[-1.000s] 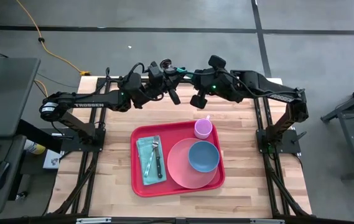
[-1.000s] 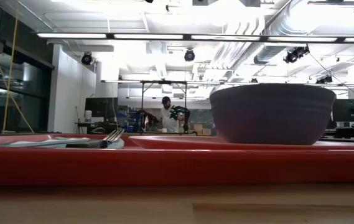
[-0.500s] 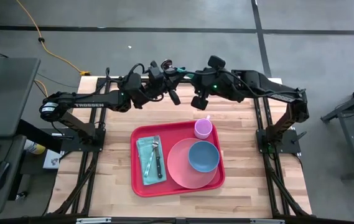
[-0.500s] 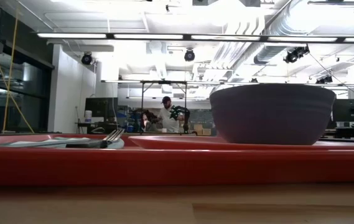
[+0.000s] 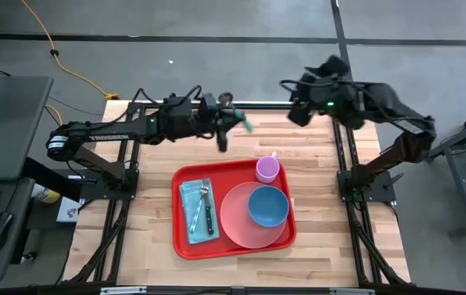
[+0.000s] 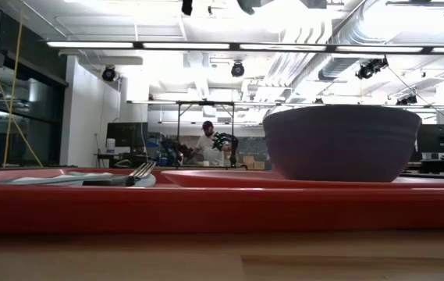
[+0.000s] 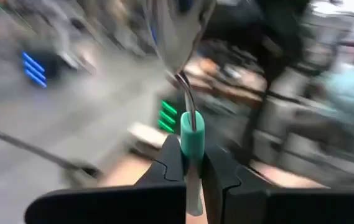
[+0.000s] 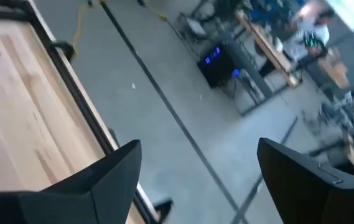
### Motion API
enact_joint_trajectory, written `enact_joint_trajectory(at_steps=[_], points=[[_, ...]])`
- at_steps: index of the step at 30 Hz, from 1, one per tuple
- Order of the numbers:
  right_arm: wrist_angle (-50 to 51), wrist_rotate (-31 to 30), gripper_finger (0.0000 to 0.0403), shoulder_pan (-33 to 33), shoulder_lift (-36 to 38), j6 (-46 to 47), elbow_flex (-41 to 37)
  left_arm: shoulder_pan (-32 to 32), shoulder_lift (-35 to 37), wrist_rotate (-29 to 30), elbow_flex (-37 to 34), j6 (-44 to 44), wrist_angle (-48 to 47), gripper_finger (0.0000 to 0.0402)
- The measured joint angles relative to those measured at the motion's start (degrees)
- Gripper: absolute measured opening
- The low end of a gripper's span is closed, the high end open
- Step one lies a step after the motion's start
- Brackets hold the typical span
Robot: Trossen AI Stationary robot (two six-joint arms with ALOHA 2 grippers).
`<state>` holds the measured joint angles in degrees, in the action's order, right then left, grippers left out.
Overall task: Set up tray
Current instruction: Put the blue spoon on the blue napkin to the left of the blue fork
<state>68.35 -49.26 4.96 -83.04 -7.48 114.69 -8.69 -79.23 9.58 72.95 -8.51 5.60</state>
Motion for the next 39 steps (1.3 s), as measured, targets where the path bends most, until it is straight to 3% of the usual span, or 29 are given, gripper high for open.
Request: enact_joint_trajectory(at_steps=[3,9,15,21,28,33,39], points=[[6.68,-0.28,0.0297,0.59,2.89,4.95,0.0,0.07,3.03,-8.19,0.0,-8.39,-12.62,0.0042],[18.86,0.59,0.0298,0.38,6.66,14.67,0.0,1.16,10.54,-15.79,0.0,-15.94,-36.08,0.0042],[21.31,4.94,0.0298,0.12,7.7,17.0,-0.69,6.47,17.03,-16.39,0.11,-23.0,-55.38,0.0042],[21.32,5.53,0.0298,0.12,8.6,17.95,-4.95,16.77,20.31,-9.56,-0.08,-36.63,-76.19,0.0042],[16.8,7.58,0.0298,0.12,9.0,19.09,-12.38,25.31,20.96,-1.75,-3.81,-47.19,-76.95,0.0042],[13.13,10.59,0.0298,0.12,9.85,20.51,-17.97,28.9,20.89,-2.1,-15.37,-51.55,-61.66,0.0042],[10.02,12.29,0.0298,-0.5,11.79,21.01,-22.3,31.02,20.82,-0.89,-26.74,-57.65,-49.81,0.0042]])
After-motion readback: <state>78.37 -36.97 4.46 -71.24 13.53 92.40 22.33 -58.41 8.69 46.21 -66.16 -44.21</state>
